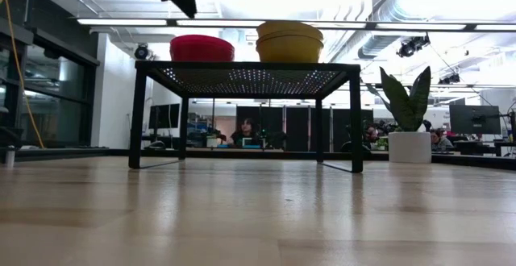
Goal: Pick & Place Mini bowls
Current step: Return to Home Position
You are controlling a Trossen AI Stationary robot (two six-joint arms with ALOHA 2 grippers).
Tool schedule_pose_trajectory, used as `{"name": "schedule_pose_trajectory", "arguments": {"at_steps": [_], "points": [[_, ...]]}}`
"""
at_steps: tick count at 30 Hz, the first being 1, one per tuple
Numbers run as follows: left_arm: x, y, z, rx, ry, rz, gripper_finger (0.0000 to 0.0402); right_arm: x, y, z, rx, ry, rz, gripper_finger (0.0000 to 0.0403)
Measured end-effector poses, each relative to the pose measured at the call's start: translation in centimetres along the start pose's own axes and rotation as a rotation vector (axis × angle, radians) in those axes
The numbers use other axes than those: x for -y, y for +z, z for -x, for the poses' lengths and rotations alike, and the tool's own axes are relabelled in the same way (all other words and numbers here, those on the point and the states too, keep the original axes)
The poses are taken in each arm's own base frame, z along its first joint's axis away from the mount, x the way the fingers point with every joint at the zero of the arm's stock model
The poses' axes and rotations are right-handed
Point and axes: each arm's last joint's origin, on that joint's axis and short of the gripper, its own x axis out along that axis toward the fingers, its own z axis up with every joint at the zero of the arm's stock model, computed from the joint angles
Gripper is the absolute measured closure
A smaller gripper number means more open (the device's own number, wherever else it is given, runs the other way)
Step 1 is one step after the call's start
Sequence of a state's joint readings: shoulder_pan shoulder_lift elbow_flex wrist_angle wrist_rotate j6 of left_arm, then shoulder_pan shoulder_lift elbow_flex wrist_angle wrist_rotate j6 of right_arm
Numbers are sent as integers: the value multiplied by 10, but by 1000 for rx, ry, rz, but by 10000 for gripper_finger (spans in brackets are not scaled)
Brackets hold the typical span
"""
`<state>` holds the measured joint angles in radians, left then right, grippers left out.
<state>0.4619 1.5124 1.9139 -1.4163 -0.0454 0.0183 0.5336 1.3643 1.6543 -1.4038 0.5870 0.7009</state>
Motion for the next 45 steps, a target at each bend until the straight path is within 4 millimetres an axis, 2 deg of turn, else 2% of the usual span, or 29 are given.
{"name": "schedule_pose_trajectory", "arguments": {"at_steps": [5,10,14,17,19,23,27,31,39,41,45], "points": [[20,-1,-6,10,55,-95,346,10,-8,12,23,-56,-4,220],[42,6,-16,130,-12,-214,385,20,-19,34,89,-46,-17,220],[52,-1,-16,223,-35,-249,399,30,-30,50,168,-53,-40,220],[57,-19,-17,269,-26,-265,396,38,-43,53,218,-37,-56,220],[62,-28,-13,389,-53,-264,395,45,-57,47,233,-43,-100,220],[65,-67,-13,514,-86,-278,395,55,-84,27,246,-32,-177,220],[65,-101,-20,672,-124,-261,395,61,-101,11,315,1,-260,220],[62,-135,-27,778,-156,-254,395,64,-109,0,407,23,-336,220],[57,-199,-56,947,-218,-228,395,67,-121,-32,457,19,-479,220],[53,-209,-57,1021,-232,-193,395,66,-122,-41,459,30,-507,220],[49,-234,-70,1043,-268,-204,395,64,-125,-58,472,31,-562,220]]}}
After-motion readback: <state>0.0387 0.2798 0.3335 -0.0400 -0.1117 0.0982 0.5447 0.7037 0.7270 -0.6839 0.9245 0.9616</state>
